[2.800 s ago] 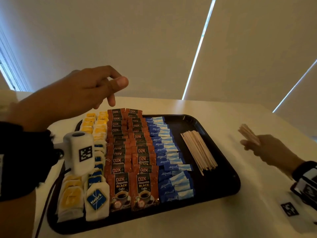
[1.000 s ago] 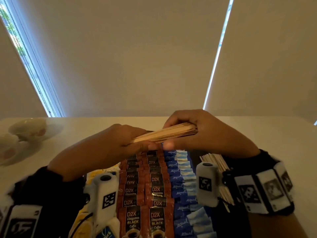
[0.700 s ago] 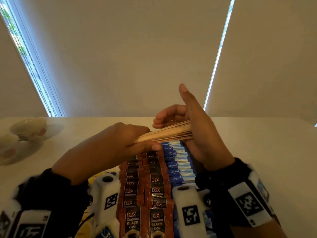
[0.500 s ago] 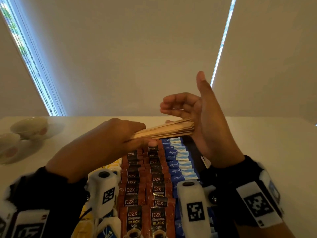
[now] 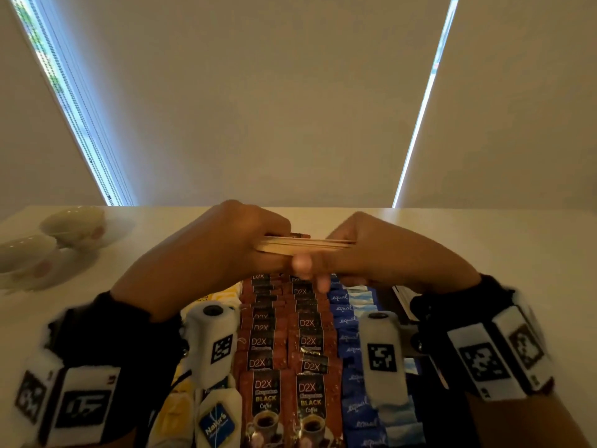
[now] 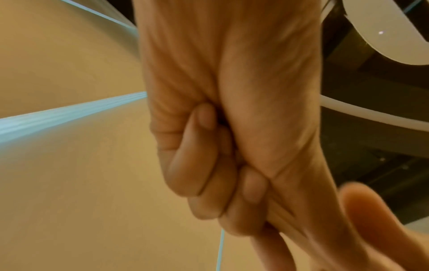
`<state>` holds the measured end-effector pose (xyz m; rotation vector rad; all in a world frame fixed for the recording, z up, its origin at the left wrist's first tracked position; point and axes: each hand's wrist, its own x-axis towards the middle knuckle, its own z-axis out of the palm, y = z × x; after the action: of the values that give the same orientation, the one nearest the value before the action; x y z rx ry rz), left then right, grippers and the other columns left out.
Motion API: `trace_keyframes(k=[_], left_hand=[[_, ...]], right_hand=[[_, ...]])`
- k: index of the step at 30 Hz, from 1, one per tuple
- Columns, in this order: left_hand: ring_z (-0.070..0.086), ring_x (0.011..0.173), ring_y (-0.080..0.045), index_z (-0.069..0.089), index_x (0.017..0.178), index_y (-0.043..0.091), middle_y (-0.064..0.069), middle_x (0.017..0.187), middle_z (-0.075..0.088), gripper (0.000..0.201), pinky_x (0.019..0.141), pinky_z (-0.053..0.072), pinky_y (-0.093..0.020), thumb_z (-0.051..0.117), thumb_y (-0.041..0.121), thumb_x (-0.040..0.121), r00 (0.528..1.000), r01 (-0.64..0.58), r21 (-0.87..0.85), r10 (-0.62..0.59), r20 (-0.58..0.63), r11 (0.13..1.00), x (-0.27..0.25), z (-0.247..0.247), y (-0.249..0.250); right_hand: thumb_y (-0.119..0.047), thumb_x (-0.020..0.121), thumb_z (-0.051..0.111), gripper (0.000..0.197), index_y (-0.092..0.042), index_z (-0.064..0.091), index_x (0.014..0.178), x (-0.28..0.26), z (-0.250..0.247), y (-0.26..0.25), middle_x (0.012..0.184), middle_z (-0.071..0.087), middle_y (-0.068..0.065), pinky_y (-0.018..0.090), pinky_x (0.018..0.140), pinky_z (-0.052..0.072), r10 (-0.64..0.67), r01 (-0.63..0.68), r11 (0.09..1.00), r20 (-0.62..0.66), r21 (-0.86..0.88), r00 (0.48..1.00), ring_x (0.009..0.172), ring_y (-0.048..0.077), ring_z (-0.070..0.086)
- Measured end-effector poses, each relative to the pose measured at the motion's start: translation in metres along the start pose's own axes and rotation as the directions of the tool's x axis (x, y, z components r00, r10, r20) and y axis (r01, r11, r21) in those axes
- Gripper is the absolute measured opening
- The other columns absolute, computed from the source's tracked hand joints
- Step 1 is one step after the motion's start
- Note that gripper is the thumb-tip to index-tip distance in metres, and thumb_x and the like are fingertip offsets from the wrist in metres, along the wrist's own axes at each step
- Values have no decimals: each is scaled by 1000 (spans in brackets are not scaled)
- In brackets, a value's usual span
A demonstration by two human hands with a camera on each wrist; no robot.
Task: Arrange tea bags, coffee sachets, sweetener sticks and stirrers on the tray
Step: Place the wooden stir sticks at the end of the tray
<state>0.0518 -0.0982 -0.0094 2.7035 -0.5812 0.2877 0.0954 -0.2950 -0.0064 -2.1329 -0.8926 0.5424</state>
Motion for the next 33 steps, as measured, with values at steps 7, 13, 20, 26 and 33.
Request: trace_keyframes(k=[7,13,20,26,33], left_hand=[[61,60,-3,68,78,30,5,70,67,42,49,46,-13,61,65,55,993,84,-306,-104,-53,948,-6,-6,-1],[67,97,-10,66,100,25,2,105,71,73,93,52,-36,17,72,72,941,60,-690,-271,-202,721,-1,-12,11],[64,107,-11,63,110,18,-2,115,69,70,99,48,-39,10,60,91,904,-20,-785,-324,-279,619,4,-7,17],[66,104,-10,64,107,18,-2,111,70,59,89,53,-28,14,47,96,885,-74,-761,-309,-348,644,0,-15,11],[54,37,-7,65,72,5,-2,45,57,54,60,53,-29,34,43,95,940,259,-275,-307,-147,926,-4,-4,14]], right_hand=[[-85,54,54,76,-9,57,54,15,9,8,48,46,-3,26,54,36,-157,131,977,-154,-167,976,46,8,43],[-74,70,38,79,3,50,58,14,11,6,48,42,3,19,50,34,-205,155,968,-266,-198,942,42,6,39],[-69,67,35,71,-2,56,56,3,10,-7,41,38,-4,12,47,34,-229,175,966,-320,-191,919,38,6,37],[-72,61,38,64,-10,52,52,3,8,-9,39,40,-7,14,46,35,-241,180,963,-341,-201,909,38,5,40],[-81,40,41,75,-18,66,71,6,6,-5,56,58,-1,18,50,36,-205,78,913,-287,-401,936,51,11,54]])
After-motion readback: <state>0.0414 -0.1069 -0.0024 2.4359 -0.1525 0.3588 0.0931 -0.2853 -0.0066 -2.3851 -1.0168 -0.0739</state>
